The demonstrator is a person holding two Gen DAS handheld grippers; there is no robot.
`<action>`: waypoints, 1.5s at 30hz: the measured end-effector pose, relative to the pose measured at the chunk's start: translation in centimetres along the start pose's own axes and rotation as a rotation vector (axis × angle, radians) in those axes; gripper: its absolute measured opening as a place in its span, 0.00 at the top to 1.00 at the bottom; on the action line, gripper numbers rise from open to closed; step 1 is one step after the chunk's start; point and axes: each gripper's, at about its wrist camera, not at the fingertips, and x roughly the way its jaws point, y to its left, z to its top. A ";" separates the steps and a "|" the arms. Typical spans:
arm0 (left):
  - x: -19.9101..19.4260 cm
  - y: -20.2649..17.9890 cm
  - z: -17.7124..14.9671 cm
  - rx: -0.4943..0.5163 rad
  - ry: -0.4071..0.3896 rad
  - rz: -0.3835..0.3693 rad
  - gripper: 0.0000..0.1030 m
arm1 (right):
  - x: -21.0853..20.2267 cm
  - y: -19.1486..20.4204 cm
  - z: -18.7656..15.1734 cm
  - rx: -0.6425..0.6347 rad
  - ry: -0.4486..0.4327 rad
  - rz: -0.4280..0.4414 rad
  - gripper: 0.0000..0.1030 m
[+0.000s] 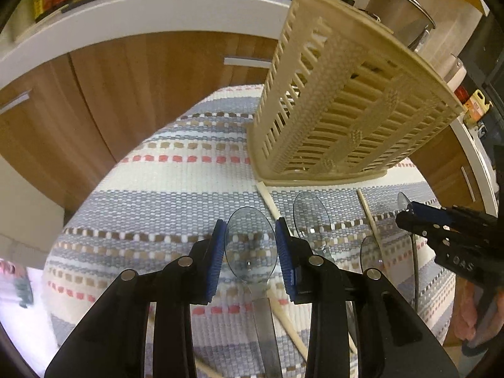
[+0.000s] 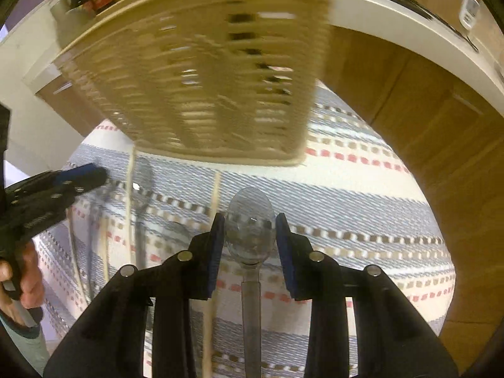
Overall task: Organize utensils
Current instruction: 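Grasp a clear spoon with the left tool while the right tool grasps another clear spoon, then carry both clear spoons over the beige caddy and open both tools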
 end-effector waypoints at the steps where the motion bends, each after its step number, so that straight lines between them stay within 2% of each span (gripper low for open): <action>1: -0.4 0.0 -0.1 -0.002 -0.005 -0.001 0.71 | 0.1 -0.3 -0.1 0.015 0.002 0.017 0.71; 3: -1.1 0.0 -0.4 -0.008 -0.019 -0.003 0.71 | 0.8 -0.8 -0.3 0.041 0.000 0.046 0.71; 7: -3.1 -0.4 -1.1 -0.004 -0.070 -0.024 0.71 | -0.4 -1.1 -0.9 0.051 -0.050 0.085 0.71; 13: -6.6 -1.6 -2.0 0.023 -0.167 -0.059 0.71 | -4.6 -0.8 -2.4 0.028 -0.177 0.168 0.71; 20: -11.3 -4.5 -2.3 0.086 -0.278 -0.083 0.71 | -10.8 -2.1 -4.2 0.014 -0.335 0.272 0.71; 28: -16.9 -7.8 -1.0 0.159 -0.407 -0.076 0.71 | -17.3 -1.2 -3.4 -0.048 -0.501 0.252 0.71; 35: -21.4 -9.8 2.0 0.210 -0.511 -0.062 0.71 | -21.1 0.4 -1.4 -0.095 -0.649 0.215 0.71; 41: -24.2 -10.9 5.1 0.239 -0.598 -0.021 0.71 | -23.1 0.3 2.0 -0.070 -0.746 0.195 0.71; 45: -24.3 -10.9 7.4 0.239 -0.635 0.019 0.71 | -23.3 -0.3 5.0 -0.031 -0.803 0.154 0.71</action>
